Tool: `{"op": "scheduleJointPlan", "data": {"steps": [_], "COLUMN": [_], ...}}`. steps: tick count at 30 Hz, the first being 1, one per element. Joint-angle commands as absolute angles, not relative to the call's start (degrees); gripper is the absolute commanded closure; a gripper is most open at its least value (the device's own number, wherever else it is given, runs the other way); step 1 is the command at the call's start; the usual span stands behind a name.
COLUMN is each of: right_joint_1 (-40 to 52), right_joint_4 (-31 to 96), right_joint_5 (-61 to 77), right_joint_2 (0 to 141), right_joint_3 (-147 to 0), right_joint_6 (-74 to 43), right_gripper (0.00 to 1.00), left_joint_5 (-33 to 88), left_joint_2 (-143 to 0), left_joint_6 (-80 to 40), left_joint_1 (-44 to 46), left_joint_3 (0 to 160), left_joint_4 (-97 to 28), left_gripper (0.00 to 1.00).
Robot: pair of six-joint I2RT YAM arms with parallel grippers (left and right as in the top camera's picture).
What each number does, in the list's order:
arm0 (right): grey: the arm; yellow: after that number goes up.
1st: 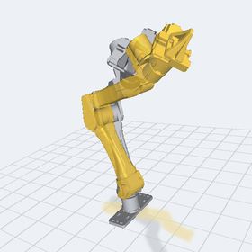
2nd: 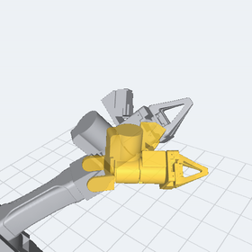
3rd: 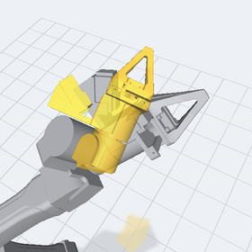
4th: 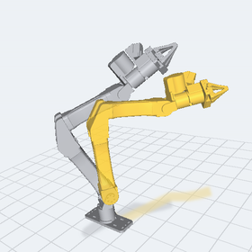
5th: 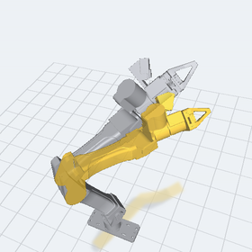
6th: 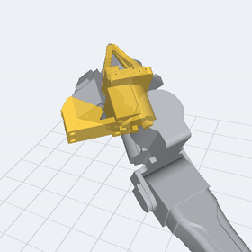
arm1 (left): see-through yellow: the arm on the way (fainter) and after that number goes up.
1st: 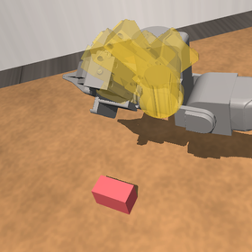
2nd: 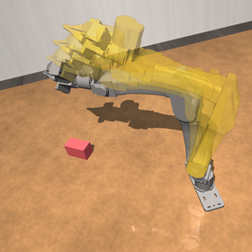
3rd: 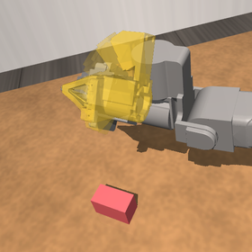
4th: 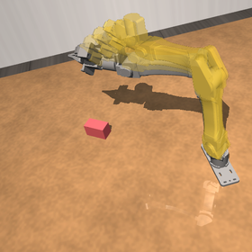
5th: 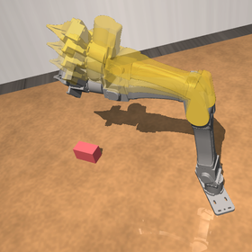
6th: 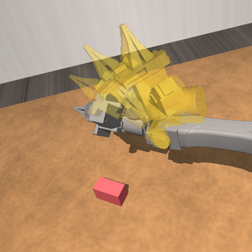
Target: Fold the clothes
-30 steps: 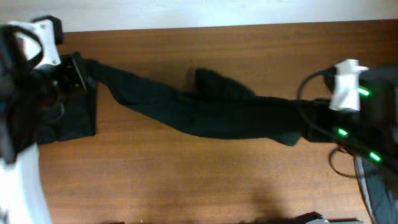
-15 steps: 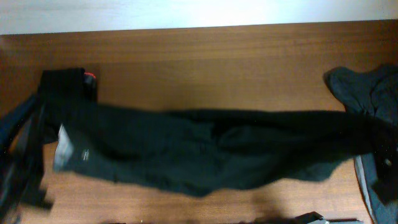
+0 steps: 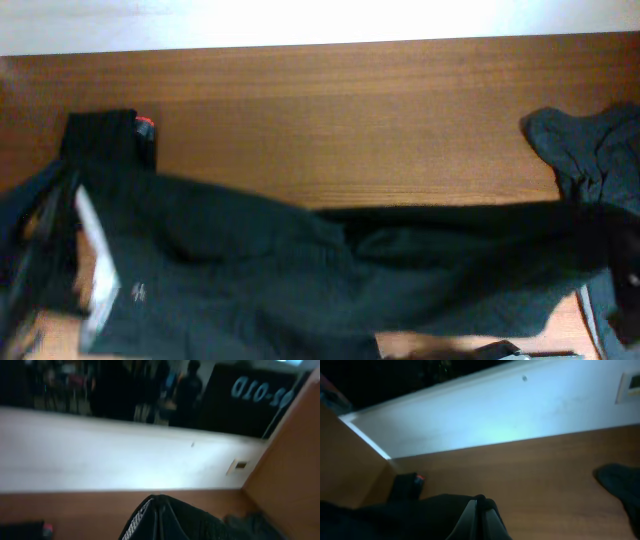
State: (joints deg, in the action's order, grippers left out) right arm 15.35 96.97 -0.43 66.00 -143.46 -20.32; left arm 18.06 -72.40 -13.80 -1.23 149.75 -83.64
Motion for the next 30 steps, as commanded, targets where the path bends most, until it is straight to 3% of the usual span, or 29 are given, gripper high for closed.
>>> {"op": "scheduleJointPlan", "data": {"steps": [1,14,26,27,30], "right_joint_1": [15.0,13.3,2.5,2.0,0.7], "right_joint_4": [97.3,90.4,69.4,67.6,63.1], "right_joint_5": [-6.0,-15.8,-14.0,-13.9,-13.7], "right_joint_2": [71.5,104.1,132.6,134.1,138.0], "right_joint_3": [-139.7,-138.8,-138.8,-138.8,-138.8], "right_joint_6": [-20.4,-19.7,-15.1,-14.8,-14.8], "right_gripper": [0.96,0.96,0.96,0.96,0.95], "left_joint_5": [17.9,14.1,14.1,14.2,14.2], "left_joint_2": [-79.1,-108.0,-136.6,-138.4,-143.2], "left_joint_6": [-13.4,-11.9,-11.9,-11.9,-11.9], "left_joint_1": [-1.0,-0.5,3.2,3.4,4.2], "left_joint_3": [144.9,132.0,131.2,131.2,131.2], "left_joint_4": [-82.7,-70.3,-47.3,-45.3,-39.1], "left_gripper": [1.0,1.0,1.0,0.98,0.81]}}
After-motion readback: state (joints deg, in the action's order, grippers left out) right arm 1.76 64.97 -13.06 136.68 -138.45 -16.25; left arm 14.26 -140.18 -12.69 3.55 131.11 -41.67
